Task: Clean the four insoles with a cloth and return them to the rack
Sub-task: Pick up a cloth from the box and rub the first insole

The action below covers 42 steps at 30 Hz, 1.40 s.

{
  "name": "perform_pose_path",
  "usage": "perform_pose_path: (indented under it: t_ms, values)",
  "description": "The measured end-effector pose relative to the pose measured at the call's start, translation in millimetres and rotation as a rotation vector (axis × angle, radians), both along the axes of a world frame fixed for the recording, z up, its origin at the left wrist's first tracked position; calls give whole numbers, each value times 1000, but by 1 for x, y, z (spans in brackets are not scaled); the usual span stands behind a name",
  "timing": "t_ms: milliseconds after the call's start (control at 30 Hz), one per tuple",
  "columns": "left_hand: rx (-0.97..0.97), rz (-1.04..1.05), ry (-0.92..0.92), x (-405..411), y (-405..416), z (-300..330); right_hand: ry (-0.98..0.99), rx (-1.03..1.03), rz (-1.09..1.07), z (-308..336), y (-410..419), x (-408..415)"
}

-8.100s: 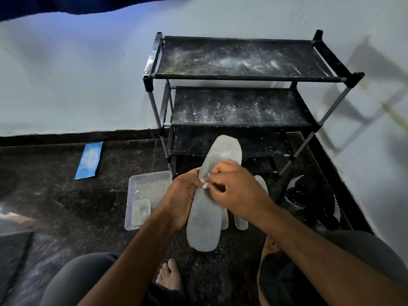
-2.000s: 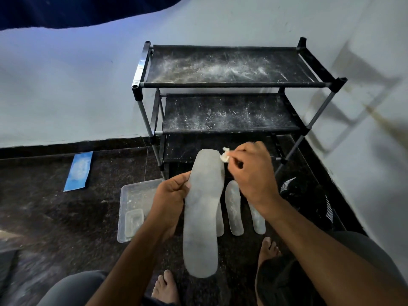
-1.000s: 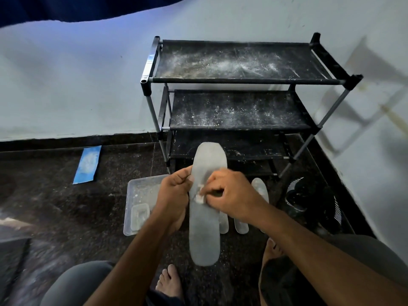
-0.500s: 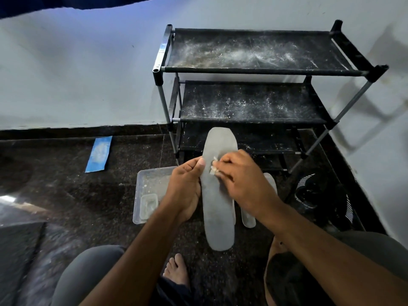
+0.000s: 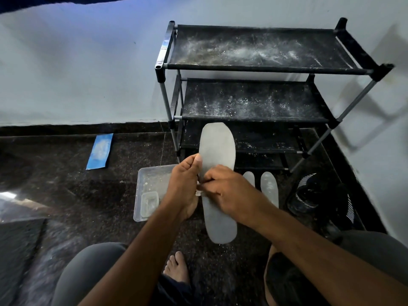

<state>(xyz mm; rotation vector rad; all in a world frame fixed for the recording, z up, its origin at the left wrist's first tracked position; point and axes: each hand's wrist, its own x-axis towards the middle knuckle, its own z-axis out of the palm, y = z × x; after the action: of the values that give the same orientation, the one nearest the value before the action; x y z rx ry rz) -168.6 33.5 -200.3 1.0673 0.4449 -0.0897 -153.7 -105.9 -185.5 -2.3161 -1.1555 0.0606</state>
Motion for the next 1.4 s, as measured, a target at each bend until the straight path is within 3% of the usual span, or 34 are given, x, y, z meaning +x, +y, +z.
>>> perform_pose_path:
  t_ms: [167, 267, 367, 533, 667, 733, 833, 900, 1000, 1100, 1167, 1233, 1300, 1400]
  values:
    - [-98, -3, 2, 1, 5, 1, -8, 217, -311, 8, -13, 21]
    - [-116, -87, 102, 1, 1, 1, -28, 206, -355, 8, -12, 20]
    - [-284, -163, 123, -2, -6, 0, -59, 243, -401, 9, -10, 19]
    - [-432, -165, 56, 0, -6, -1, -85, 215, -374, 7, -9, 19]
    - [-426, -163, 89, 3, 0, -8, -61, 29, -129, 4, 0, 4]
    - [-434, -161, 113, 3, 2, -11, 49, 86, -59, 10, 3, 1]
    - [-430, -153, 69, 2, 1, -7, 16, 219, -211, 15, -7, 16]
    - [-420, -156, 52, 2, -1, -6, -63, 185, -287, 13, -11, 21]
    - [-418, -162, 72, 3, -1, -9, -24, 27, -175, 4, 0, 7]
    - [-412, -173, 106, 3, 0, -13, 157, 86, -44, 8, 3, 3]
    - [-435, -162, 102, 3, 1, -12, 175, 220, -111, 15, -3, 11]
    - [-438, -164, 85, 2, 0, -11, 73, 270, -242, 14, -9, 18]
    - [-425, -165, 77, 2, -1, -11, 20, 153, -264, 12, -6, 16]
    - [-398, -181, 105, 3, -1, -11, 167, 65, -68, 10, 2, 2]
